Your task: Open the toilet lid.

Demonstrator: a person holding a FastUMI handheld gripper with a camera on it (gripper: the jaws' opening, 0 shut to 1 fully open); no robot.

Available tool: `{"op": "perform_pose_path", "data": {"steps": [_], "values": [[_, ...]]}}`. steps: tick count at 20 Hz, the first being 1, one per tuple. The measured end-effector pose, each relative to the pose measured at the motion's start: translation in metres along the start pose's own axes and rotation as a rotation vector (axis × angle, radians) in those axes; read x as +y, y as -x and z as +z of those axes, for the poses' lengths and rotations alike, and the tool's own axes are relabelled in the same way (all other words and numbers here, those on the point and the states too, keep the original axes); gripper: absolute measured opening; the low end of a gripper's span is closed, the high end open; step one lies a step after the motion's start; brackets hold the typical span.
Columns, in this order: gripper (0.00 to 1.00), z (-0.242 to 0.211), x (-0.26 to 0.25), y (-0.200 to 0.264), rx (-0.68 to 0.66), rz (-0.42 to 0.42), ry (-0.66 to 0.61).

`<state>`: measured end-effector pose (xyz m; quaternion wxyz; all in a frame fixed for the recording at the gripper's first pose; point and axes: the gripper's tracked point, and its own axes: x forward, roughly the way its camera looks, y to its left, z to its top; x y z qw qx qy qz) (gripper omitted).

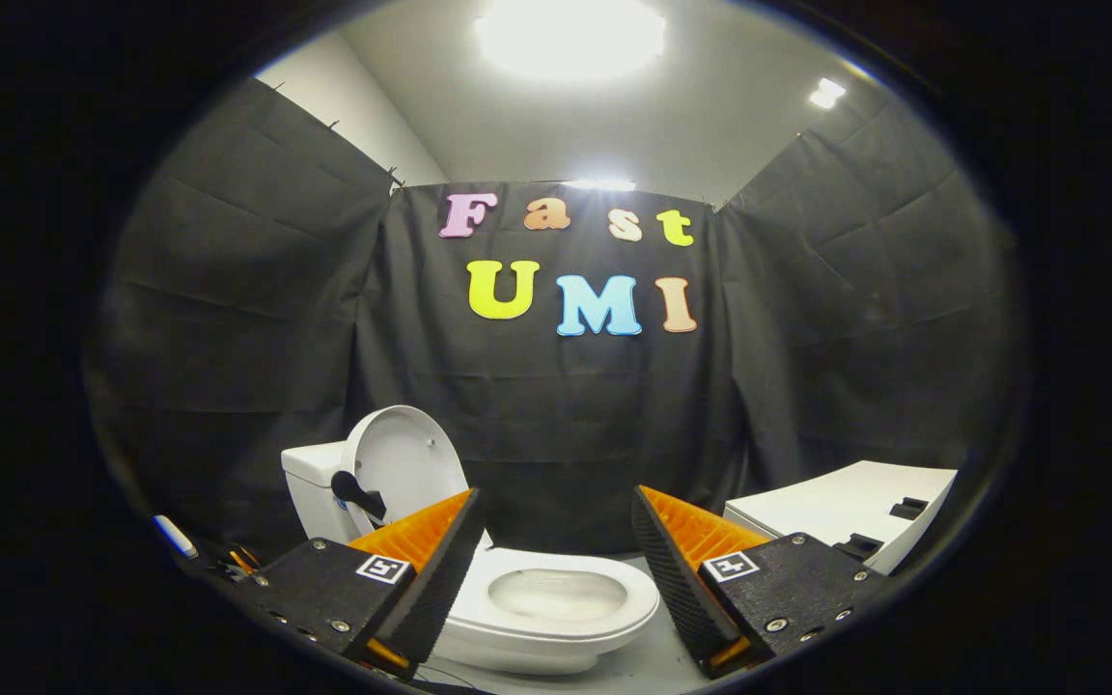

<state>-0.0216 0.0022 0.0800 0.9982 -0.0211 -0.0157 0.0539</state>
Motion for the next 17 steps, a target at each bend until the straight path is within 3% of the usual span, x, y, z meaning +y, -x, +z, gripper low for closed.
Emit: {"op": "perform_pose_path", "data": {"steps": [17], "values": [[0.94,0.006,0.011,-0.002,-0.019,0.019,-0.022]]}}
